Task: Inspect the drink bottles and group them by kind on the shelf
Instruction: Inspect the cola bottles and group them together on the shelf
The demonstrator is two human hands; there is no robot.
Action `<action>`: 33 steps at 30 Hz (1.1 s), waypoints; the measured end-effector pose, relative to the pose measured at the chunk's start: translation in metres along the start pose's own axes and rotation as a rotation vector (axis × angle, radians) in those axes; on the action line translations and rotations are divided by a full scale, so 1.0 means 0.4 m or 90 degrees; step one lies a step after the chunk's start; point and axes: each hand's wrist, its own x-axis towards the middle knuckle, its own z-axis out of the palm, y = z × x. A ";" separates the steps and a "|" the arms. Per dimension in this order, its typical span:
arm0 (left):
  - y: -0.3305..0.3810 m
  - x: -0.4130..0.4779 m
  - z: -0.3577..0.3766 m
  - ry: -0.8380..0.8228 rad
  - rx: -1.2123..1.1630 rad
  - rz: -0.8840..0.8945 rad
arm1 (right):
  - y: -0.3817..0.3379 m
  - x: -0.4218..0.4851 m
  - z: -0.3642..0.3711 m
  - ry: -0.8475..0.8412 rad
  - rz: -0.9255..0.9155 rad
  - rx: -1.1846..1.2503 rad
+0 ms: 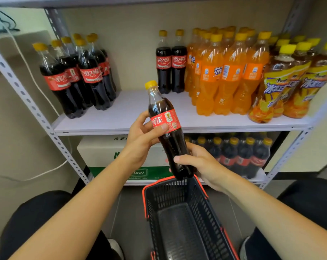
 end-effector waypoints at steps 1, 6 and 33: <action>0.001 -0.001 -0.002 -0.012 -0.012 -0.005 | -0.001 -0.001 -0.002 -0.006 -0.009 -0.011; 0.003 -0.001 0.004 -0.017 0.115 -0.030 | 0.015 -0.003 0.016 0.073 -0.058 -0.038; -0.001 -0.003 -0.007 -0.017 0.022 -0.029 | 0.016 0.011 0.002 0.006 -0.048 -0.057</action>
